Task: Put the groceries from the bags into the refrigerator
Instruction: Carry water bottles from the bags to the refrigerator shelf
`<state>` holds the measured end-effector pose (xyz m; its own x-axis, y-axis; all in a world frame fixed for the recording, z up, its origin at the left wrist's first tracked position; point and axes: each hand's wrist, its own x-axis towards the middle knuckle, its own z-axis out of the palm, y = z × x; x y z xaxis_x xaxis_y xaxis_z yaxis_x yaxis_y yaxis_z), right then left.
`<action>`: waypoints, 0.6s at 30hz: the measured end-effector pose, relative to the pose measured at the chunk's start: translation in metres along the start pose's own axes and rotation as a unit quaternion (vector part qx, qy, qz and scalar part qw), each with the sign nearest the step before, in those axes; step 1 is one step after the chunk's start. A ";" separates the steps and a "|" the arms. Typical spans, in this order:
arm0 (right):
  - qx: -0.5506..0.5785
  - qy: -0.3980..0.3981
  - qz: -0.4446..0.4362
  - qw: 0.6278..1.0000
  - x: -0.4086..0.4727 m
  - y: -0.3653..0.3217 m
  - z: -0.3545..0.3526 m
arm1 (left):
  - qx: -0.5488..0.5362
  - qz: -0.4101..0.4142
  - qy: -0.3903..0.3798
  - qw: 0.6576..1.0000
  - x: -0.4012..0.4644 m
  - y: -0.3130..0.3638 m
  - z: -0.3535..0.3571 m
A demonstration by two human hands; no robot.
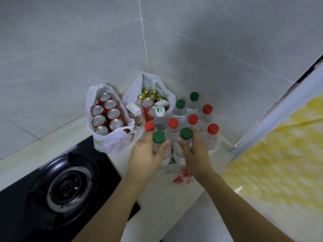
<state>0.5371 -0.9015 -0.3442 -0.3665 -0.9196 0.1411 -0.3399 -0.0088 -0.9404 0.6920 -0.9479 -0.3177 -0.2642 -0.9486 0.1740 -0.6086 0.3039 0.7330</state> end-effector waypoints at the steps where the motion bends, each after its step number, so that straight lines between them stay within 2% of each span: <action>1: 0.007 0.006 -0.005 1.000 0.002 -0.010 -0.001 | 0.006 0.016 0.020 1.000 0.001 0.005 -0.007; 6: 0.010 0.045 -0.058 0.997 0.012 -0.071 -0.006 | 0.013 0.072 0.141 0.987 -0.001 0.041 -0.051; 8: 0.010 0.056 -0.067 0.996 0.015 -0.094 -0.007 | -0.030 0.061 0.177 0.982 -0.003 0.053 -0.065; 12: 0.038 0.080 -0.046 0.995 0.020 -0.134 -0.001 | -0.190 -0.003 0.234 0.953 0.000 0.074 -0.094; 18: 0.061 0.071 -0.042 0.995 0.028 -0.167 0.020 | -0.188 -0.009 0.288 0.939 0.007 0.076 -0.131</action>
<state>0.6012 -0.9338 -0.1896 -0.4633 -0.8485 0.2558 -0.2705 -0.1395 -0.9526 0.7423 -0.9428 -0.1747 0.2590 -0.8761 0.4067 -0.2725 0.3377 0.9009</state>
